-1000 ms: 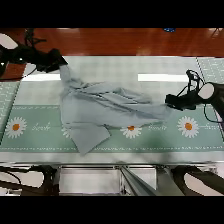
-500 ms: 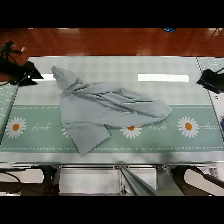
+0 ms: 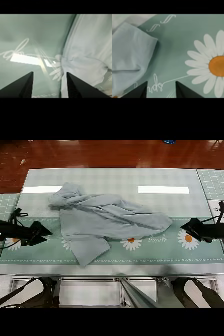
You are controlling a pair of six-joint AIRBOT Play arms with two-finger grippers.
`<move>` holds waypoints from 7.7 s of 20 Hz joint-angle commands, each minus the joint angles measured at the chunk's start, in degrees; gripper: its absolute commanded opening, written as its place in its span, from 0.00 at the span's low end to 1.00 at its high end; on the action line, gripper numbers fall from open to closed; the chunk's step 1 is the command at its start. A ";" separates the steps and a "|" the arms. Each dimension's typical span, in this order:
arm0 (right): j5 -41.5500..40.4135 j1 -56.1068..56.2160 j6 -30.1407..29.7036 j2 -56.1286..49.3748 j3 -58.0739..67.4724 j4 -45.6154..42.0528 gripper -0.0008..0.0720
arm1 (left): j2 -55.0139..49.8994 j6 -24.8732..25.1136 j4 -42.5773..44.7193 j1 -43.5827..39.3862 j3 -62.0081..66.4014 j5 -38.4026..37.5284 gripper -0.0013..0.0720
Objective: Fold the shirts.
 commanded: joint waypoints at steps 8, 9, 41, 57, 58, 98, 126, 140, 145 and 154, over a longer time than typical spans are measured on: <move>1.07 -0.22 -2.56 1.81 -4.04 3.72 0.57 | -4.96 2.12 -12.87 -10.40 -6.91 10.75 0.71; 1.11 -0.24 -2.56 1.81 -4.04 3.72 0.57 | -5.86 2.12 -13.70 -11.63 -6.88 11.91 0.71; 1.70 14.82 -8.74 -25.55 25.79 17.09 0.04 | -3.98 3.85 -23.61 -14.78 12.90 9.25 0.04; 12.00 14.82 5.70 13.64 75.28 -16.44 0.04 | 17.90 0.20 -23.10 0.79 76.00 0.55 0.04; 13.84 14.82 6.60 15.69 75.28 -18.53 0.04 | 20.50 -0.74 -19.52 0.22 75.97 0.39 0.04; 9.49 13.51 -6.14 -45.46 53.81 6.19 0.04 | -32.17 -15.72 13.11 -26.49 59.69 1.92 0.04; 1.97 -1.36 -3.63 8.13 -3.45 7.32 0.57 | 7.45 -2.03 4.07 5.62 -5.66 -3.28 0.71; 5.62 -1.42 7.65 12.83 -8.85 -12.90 0.57 | 6.08 -1.75 -4.24 -10.38 -19.52 9.92 0.04; 12.81 -1.42 8.17 12.22 -11.26 -11.96 0.57 | 6.10 -0.76 -4.28 -10.40 -19.47 9.20 0.04; 10.21 -1.42 1.14 -4.70 -11.30 -1.88 0.57 | 6.10 -0.63 -4.28 -10.40 -19.47 9.07 0.04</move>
